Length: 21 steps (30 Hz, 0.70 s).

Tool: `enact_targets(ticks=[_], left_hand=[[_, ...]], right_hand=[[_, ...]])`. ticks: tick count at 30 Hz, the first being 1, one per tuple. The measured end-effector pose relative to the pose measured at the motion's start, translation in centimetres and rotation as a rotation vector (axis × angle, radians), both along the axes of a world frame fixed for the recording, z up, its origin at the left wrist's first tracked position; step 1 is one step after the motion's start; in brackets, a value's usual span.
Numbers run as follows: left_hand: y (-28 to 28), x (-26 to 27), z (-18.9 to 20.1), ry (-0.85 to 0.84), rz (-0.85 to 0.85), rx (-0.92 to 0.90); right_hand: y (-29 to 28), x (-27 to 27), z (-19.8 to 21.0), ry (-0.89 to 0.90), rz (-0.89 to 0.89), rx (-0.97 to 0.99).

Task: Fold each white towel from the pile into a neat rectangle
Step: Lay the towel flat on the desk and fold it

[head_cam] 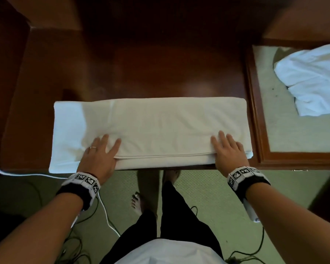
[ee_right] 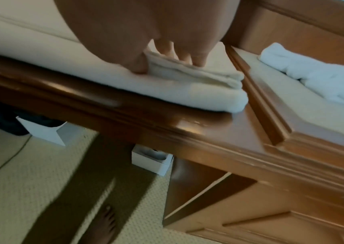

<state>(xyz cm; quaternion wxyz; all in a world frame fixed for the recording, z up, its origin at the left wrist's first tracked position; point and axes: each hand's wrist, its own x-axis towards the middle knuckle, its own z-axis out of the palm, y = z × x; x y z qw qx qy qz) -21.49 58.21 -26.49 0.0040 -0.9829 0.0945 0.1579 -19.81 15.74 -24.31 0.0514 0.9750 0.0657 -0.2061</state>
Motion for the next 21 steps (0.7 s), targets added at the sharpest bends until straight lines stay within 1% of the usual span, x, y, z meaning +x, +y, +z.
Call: enact_targets(ticks=[2, 5, 7, 9, 11, 12, 14, 17, 19, 21], left_hand=[[0.0, 1.4, -0.8, 0.053, 0.06, -0.02], [0.6, 5.5, -1.0, 0.065, 0.09, -0.059], [1.1, 7.5, -0.7, 0.026, 0.084, -0.101], [1.5, 7.1, -0.6, -0.061, 0.063, -0.177], [1.8, 4.9, -1.3, -0.12, -0.022, -0.184], [1.8, 3.8, -1.7, -0.095, -0.045, -0.166], [1.5, 2.8, -2.3, -0.046, -0.026, -0.142], [1.3, 3.1, -2.1, -0.064, -0.027, -0.122], [1.3, 3.0, -2.0, -0.078, -0.032, -0.119], [1.3, 2.8, -2.2, -0.091, -0.025, -0.109]], right_hand=[[-0.2, 1.5, -0.7, 0.093, -0.049, 0.075], [-0.6, 5.4, -1.2, 0.082, -0.062, 0.176], [-1.1, 7.0, -1.1, 0.014, -0.084, 0.258], [-1.9, 6.4, -1.1, -0.113, -0.114, 0.314], [-2.7, 4.4, -1.4, -0.155, -0.074, 0.296], [-2.9, 3.5, -1.6, -0.141, -0.041, 0.26], [-3.0, 2.7, -2.2, -0.082, -0.032, 0.196], [-2.4, 3.4, -2.3, -0.076, -0.084, 0.151], [-2.6, 3.5, -2.4, -0.083, -0.15, 0.125], [-3.2, 3.6, -2.4, -0.074, -0.195, 0.136]])
